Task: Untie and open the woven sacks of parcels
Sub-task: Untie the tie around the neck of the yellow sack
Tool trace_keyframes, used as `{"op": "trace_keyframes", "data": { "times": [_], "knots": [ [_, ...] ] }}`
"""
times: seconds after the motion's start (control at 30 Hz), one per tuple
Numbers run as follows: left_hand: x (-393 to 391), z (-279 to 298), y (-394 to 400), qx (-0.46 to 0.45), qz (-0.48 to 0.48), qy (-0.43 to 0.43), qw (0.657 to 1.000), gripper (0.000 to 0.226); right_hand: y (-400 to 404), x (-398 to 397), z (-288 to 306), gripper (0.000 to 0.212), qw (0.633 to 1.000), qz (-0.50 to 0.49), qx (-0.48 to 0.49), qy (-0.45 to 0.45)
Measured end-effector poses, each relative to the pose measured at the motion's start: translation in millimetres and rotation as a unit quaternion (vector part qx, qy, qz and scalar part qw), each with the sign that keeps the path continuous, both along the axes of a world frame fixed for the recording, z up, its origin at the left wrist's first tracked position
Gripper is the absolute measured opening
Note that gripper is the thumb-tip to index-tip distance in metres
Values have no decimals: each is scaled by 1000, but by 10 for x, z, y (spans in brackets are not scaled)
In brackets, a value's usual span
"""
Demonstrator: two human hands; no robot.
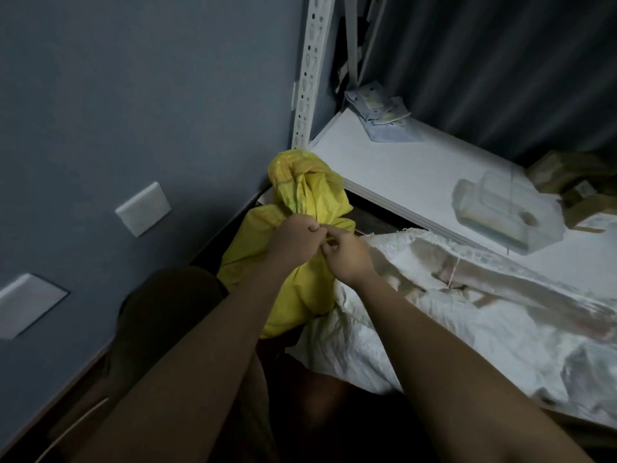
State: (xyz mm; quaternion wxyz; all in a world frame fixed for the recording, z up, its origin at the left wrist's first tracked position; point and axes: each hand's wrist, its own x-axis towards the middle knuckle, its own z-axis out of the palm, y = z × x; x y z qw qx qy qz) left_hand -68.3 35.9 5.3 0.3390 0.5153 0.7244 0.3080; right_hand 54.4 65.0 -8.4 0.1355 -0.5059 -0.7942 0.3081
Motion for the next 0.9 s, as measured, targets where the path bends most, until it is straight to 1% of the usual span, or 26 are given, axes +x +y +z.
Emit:
{"op": "trace_keyframes", "data": {
  "times": [0.07,0.13,0.23,0.3,0.37,0.43,0.53,0.57,0.63,0.67,0.73,0.83,0.87,0.9],
  "knots": [
    [31,-3,-18,-15,12,15,1000,32,65,-9,-113,25,1000,4,6,25],
    [66,11,-10,-26,25,16,999,26,134,-22,-233,20,999,-1,22,39],
    [130,47,-18,-23,61,-12,998,22,176,-40,-304,16,995,-20,63,70],
    [148,84,-52,-9,99,-47,994,23,179,-35,-312,17,991,-28,83,99],
    [147,114,-112,1,119,-64,991,24,162,-28,-329,18,990,-19,90,110],
    [177,112,-183,7,124,-81,989,23,153,-39,-344,17,991,-9,83,105],
    [224,74,-284,21,125,-134,983,24,140,-76,-304,16,991,-36,44,122],
    [219,57,-313,26,136,-153,978,24,135,-89,-286,17,989,-54,23,134],
    [175,10,-364,43,184,-180,965,19,123,-90,-270,26,982,-92,-14,167],
    [153,-34,-392,59,210,-167,961,16,106,-83,-258,33,977,-101,-25,184],
    [131,-141,-441,112,230,-88,963,16,53,-76,-224,38,972,-100,-43,208],
    [91,-352,-439,191,194,71,960,19,-11,-89,-213,19,968,-92,-62,223],
    [78,-421,-427,197,187,101,957,20,-5,-97,-227,17,966,-95,-78,228],
    [67,-482,-415,191,180,112,958,21,21,-103,-264,18,963,-100,-99,230]
  ]
}}
